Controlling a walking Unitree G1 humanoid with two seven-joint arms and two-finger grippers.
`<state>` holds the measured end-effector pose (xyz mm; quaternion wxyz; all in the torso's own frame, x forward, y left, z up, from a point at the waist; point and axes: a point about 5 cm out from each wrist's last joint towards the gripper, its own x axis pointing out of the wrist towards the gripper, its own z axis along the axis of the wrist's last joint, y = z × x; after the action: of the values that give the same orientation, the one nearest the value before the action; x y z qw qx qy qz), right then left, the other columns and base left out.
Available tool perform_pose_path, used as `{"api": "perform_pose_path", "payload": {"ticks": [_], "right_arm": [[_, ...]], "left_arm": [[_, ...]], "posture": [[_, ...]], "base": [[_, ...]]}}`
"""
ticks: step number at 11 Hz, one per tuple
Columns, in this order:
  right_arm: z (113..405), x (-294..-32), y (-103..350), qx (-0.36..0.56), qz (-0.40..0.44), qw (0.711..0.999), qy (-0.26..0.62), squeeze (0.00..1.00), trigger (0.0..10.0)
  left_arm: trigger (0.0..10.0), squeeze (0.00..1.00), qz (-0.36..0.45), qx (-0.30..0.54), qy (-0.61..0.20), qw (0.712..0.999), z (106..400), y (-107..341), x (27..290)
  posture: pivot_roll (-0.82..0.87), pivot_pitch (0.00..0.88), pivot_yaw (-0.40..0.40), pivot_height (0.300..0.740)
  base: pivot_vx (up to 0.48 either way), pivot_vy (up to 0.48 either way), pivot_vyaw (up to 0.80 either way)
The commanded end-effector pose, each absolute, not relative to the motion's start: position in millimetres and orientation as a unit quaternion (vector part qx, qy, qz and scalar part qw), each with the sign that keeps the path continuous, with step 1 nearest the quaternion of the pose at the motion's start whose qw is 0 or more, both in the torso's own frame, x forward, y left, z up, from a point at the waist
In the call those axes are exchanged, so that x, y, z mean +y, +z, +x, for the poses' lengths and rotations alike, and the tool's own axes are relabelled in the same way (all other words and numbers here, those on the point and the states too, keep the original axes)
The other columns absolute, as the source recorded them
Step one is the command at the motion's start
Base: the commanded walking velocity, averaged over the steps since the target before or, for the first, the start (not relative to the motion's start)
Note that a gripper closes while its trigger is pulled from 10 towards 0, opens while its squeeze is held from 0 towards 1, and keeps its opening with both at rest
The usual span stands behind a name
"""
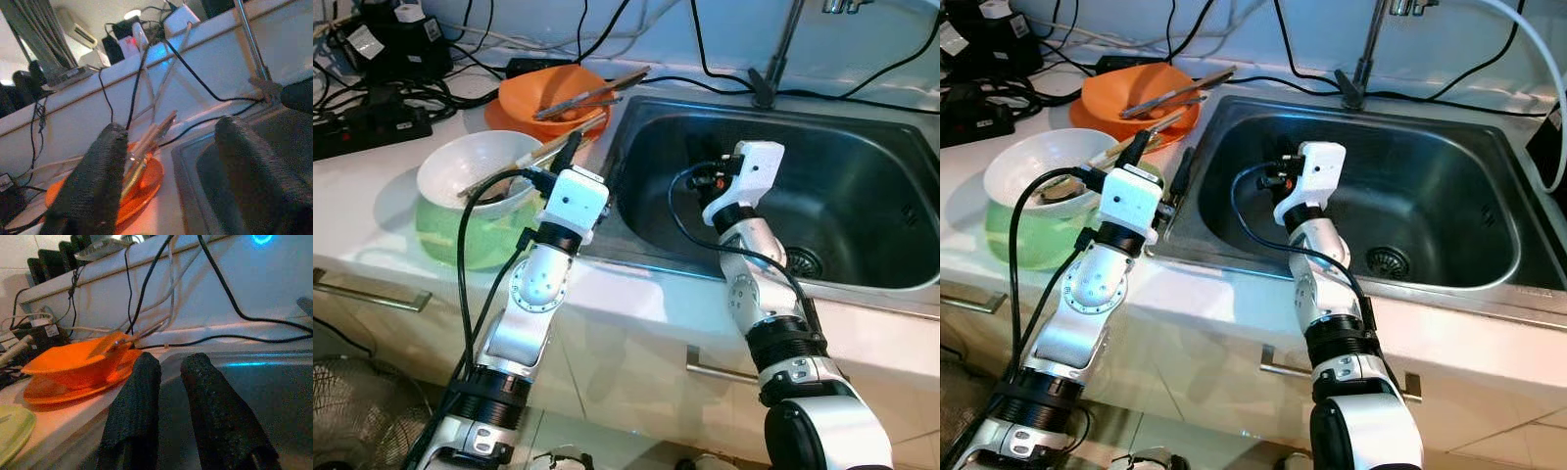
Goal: Kitchen organization
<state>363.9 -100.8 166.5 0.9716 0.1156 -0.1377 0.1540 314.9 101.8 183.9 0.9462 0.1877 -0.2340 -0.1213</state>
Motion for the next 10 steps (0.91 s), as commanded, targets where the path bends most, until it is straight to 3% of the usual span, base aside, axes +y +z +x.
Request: {"api": "perform_pose_path", "payload": {"ticks": [1, 2, 3, 5, 6, 10], "right_arm": [[366, -99, 171, -0.143, 0.115, 0.970, 0.162, 0.00, 10.0], [366, -100, 172, -0.143, 0.114, 0.970, 0.161, 0.00, 10.0], [366, -101, 171, -0.142, 0.113, 0.970, 0.160, 0.00, 10.0], [368, -107, 173, -0.140, 0.115, 0.972, 0.151, 0.00, 10.0], [369, -109, 174, -0.142, 0.123, 0.971, 0.147, 1.00, 10.0], [372, -117, 180, -0.146, 0.130, 0.970, 0.142, 1.00, 10.0]], "left_arm": [[10.0, 1.00, 0.211, -0.235, -0.122, 0.941, 316, 187, 101], [10.0, 1.00, 0.257, -0.239, -0.116, 0.929, 318, 192, 102], [10.0, 0.00, 0.284, -0.242, -0.111, 0.921, 320, 197, 104], [10.0, 0.00, 0.315, -0.248, -0.107, 0.910, 322, 203, 104], [10.0, 0.00, 0.320, -0.244, -0.110, 0.909, 322, 201, 102], [10.0, 0.00, 0.344, -0.234, -0.122, 0.901, 321, 196, 97]], "posture": [[0.11, 0.040, 0.018, 0.740], [0.12, 0.043, 0.016, 0.740], [0.12, 0.047, 0.016, 0.740], [0.11, 0.054, 0.014, 0.740], [0.11, 0.056, 0.013, 0.740], [0.11, 0.062, 0.013, 0.740]], "base": [[0.000, 0.000, 0.00], [0.000, 0.000, 0.00], [0.000, 0.000, 0.00], [0.000, 0.000, 0.00], [0.000, 0.000, 0.00], [0.000, 0.000, 0.00]]}}
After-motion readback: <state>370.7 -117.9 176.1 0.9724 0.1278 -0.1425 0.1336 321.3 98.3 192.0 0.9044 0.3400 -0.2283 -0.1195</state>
